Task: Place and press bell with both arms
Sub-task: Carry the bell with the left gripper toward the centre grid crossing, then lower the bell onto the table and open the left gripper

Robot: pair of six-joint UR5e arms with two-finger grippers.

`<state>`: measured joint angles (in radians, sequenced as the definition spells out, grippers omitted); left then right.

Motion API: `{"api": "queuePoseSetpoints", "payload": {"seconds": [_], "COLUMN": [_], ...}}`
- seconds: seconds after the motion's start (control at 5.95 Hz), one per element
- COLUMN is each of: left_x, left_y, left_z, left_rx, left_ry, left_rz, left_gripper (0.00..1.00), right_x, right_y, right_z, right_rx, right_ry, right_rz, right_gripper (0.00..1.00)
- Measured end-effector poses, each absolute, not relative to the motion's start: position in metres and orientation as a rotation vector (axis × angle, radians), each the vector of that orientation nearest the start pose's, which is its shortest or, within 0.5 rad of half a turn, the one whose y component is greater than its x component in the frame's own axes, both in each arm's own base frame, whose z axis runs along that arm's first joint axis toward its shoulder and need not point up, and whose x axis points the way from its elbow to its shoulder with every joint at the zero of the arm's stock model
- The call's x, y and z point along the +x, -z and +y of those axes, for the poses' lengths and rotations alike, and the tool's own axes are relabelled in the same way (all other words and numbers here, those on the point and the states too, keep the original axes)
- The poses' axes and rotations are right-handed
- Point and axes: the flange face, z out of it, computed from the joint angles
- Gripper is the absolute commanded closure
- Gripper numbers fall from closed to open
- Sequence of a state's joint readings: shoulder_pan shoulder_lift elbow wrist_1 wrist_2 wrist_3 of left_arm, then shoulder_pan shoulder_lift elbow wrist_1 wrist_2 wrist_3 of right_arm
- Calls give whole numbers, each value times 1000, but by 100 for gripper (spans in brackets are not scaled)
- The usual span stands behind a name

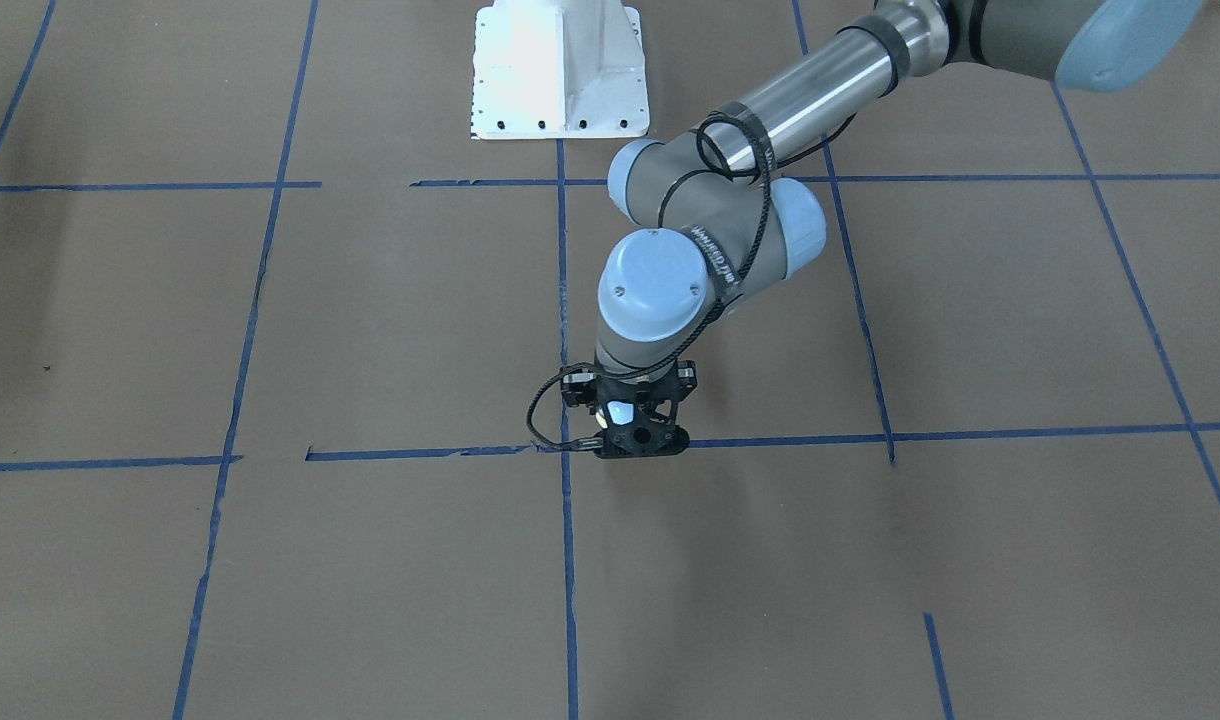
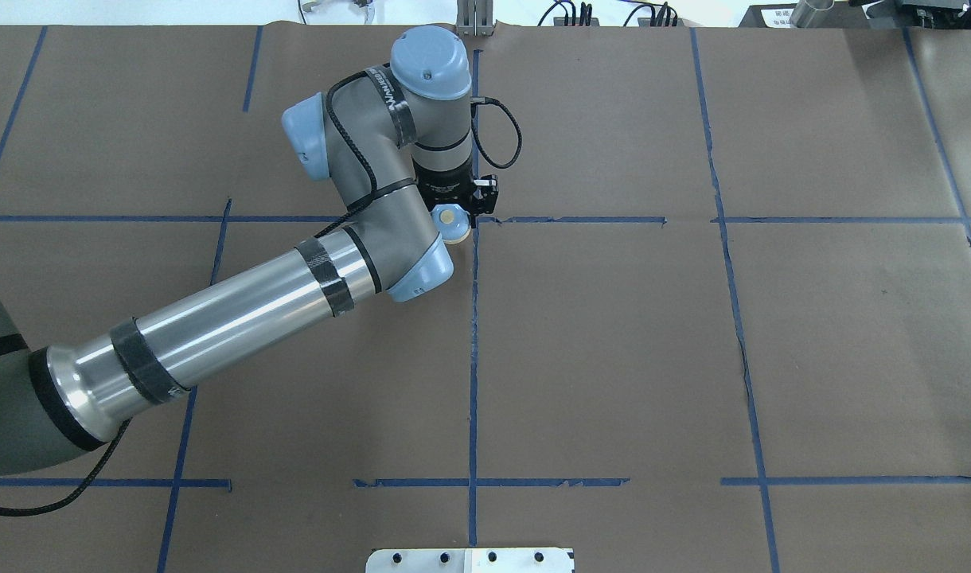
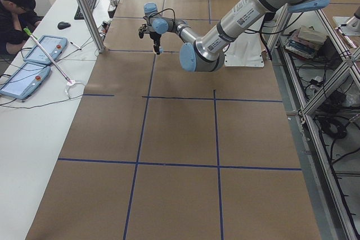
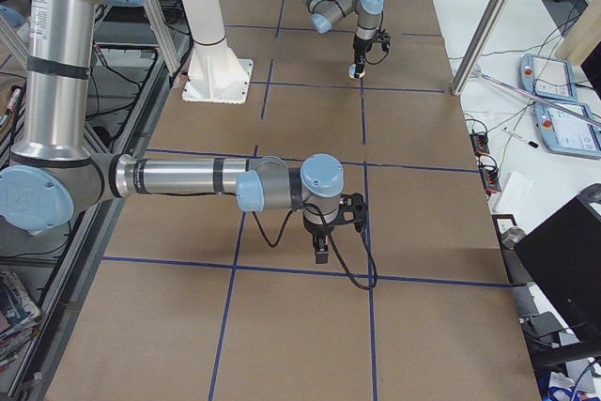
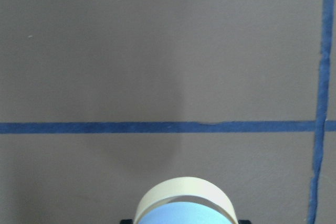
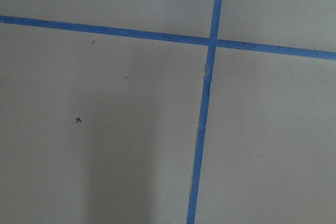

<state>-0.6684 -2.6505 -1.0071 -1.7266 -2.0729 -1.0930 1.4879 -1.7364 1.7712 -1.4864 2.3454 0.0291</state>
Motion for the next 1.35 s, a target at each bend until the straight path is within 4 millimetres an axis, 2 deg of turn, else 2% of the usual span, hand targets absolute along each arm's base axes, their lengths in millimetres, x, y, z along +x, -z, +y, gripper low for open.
{"api": "queuePoseSetpoints", "payload": {"seconds": [0.34, 0.5, 0.67, 1.18, 1.35], "left_x": [633, 638, 640, 644, 645], "left_y": [-169, -168, -168, -169, -168], "left_z": [-588, -590, -590, -587, -586], "left_rx": [-45, -46, -46, -50, -48], "left_ry": [-4, -5, -6, -10, -14], "left_rz": [822, 820, 820, 817, 819], "left_gripper": [100, 92, 67, 4, 0], "right_x": [28, 28, 28, 28, 28], "right_y": [-627, -627, -627, -626, -626], "right_z": [-433, -433, -433, -433, -434], "right_rx": [70, 70, 70, 71, 71], "right_ry": [97, 97, 97, 97, 98], "right_rz": [-779, -779, -779, -779, -779], "right_gripper": [0, 0, 0, 0, 0]}}
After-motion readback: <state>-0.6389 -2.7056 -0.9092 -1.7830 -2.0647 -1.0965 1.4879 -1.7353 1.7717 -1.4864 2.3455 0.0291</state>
